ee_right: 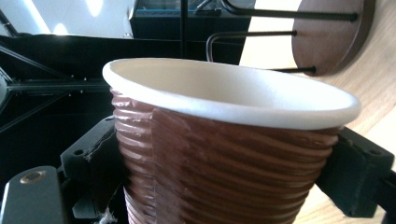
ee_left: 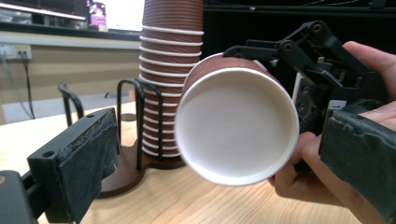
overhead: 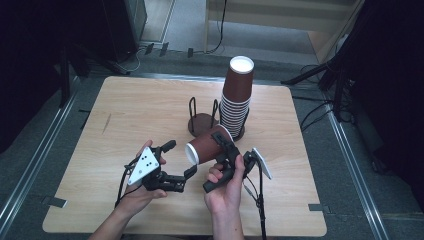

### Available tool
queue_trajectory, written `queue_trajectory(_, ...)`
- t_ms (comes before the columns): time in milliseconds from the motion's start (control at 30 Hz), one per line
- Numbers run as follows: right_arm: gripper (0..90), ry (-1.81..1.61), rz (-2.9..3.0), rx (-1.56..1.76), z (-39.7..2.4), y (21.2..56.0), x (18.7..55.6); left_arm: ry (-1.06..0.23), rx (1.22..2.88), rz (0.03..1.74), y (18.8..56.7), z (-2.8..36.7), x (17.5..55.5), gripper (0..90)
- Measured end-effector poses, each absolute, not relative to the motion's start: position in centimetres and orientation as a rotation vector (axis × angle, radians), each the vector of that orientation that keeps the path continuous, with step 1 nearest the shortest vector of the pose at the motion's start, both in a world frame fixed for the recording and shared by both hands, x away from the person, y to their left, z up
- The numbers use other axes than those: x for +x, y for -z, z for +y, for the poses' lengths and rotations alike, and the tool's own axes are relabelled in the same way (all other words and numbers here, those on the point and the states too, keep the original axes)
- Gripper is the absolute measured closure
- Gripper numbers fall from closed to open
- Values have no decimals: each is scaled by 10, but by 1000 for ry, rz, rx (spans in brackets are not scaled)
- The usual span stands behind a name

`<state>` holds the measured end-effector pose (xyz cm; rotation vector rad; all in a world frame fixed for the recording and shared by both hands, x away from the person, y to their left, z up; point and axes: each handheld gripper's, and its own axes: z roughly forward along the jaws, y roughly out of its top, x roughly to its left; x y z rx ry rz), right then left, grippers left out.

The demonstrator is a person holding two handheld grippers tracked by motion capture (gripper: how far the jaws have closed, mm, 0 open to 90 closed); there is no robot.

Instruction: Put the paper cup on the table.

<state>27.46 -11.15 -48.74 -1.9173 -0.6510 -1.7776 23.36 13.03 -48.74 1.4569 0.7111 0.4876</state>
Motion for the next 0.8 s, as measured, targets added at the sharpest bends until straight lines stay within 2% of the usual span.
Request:
queue_trajectory(367,123,1922,-726,-1953,-128,476,277,-508,1464,788,494,150,235,0)
queue_trajectory(800,123,2047,-928,-1979,-146,465,282,-627,1487,940,515,190,237,0)
